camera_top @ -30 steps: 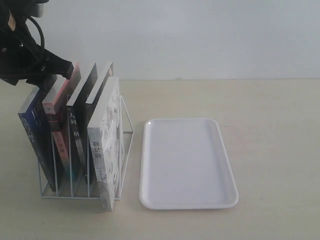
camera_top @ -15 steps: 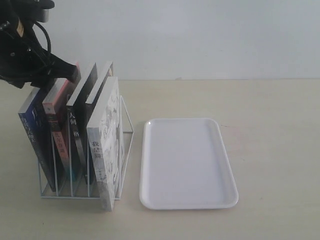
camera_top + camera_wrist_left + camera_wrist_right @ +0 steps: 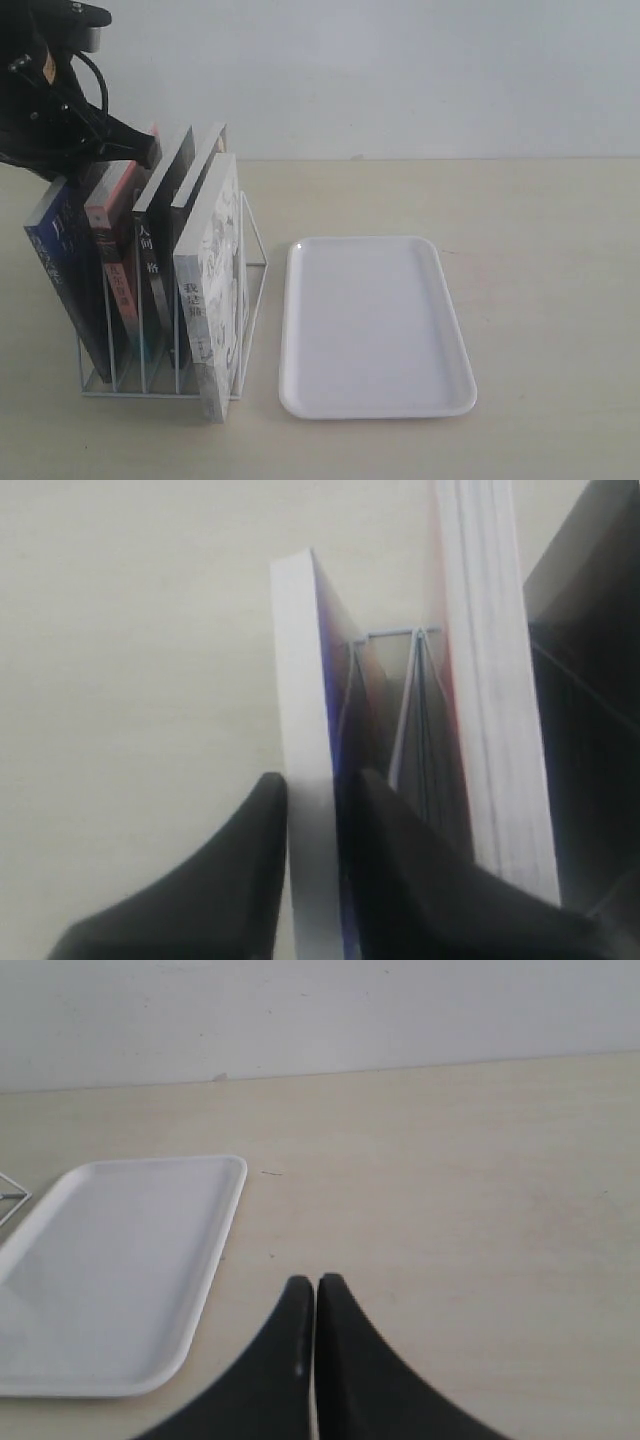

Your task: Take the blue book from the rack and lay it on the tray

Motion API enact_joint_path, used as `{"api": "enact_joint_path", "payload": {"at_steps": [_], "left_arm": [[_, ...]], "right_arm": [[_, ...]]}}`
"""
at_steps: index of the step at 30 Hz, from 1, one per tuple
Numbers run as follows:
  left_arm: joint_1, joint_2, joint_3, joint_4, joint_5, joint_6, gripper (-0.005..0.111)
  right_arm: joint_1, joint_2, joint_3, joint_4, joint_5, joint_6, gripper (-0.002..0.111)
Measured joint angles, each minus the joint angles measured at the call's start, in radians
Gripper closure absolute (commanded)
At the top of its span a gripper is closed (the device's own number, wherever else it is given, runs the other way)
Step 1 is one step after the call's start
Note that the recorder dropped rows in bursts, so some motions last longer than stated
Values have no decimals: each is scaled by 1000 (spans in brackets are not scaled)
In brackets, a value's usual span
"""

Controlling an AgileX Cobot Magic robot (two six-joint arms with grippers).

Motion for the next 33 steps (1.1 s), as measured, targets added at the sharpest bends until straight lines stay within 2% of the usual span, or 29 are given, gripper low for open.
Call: {"api": "enact_joint_path", "payload": {"at_steps": [20,33], "left_arm": [[0,-15,-15,-1,21,-26,96],[0,-258,-50,-5,35,-28,98]], "right_arm": [[0,0,0,0,0,0,108],[0,0,0,0,0,0,108]]}}
